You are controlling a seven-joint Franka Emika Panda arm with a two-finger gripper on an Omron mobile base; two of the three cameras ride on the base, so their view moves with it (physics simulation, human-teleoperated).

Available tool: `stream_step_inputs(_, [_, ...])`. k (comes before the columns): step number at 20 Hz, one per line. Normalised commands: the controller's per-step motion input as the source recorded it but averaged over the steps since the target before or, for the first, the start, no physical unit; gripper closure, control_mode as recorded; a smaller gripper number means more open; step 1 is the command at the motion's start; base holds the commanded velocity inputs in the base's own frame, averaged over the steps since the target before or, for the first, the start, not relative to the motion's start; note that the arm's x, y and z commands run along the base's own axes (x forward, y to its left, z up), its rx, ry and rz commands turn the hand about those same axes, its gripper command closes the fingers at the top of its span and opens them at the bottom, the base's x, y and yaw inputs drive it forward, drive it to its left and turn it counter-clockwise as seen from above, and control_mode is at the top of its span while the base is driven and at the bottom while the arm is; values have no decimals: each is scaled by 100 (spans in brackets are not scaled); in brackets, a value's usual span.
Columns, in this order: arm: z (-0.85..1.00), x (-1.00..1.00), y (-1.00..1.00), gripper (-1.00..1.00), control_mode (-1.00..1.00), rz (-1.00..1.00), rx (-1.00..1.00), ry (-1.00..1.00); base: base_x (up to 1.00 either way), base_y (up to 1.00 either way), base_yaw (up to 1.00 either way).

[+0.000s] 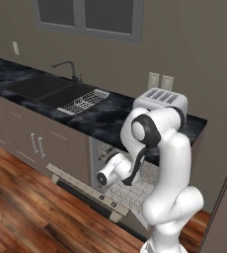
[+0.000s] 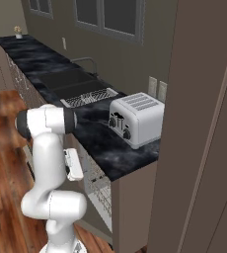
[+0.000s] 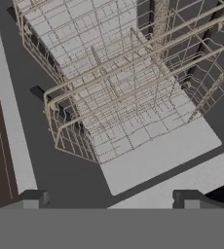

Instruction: Open the dishwasher door and pull out the top rack.

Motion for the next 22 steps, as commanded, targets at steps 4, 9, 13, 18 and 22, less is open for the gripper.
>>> stream_step_inputs(4, [0,3,-4,-100,-100,-9,0,0,0,0,0])
stream_step_inputs(9, [0,9,-1,-100,-100,-10,0,0,0,0,0])
stream_step_inputs(13, [0,11,0,-100,-100,-10,0,0,0,0,0])
stream_step_inputs(18, [-8,8,0,-100,-100,-9,0,0,0,0,0])
stream_step_inputs(22, [-16,1,-2,-100,-100,-7,0,0,0,0,0])
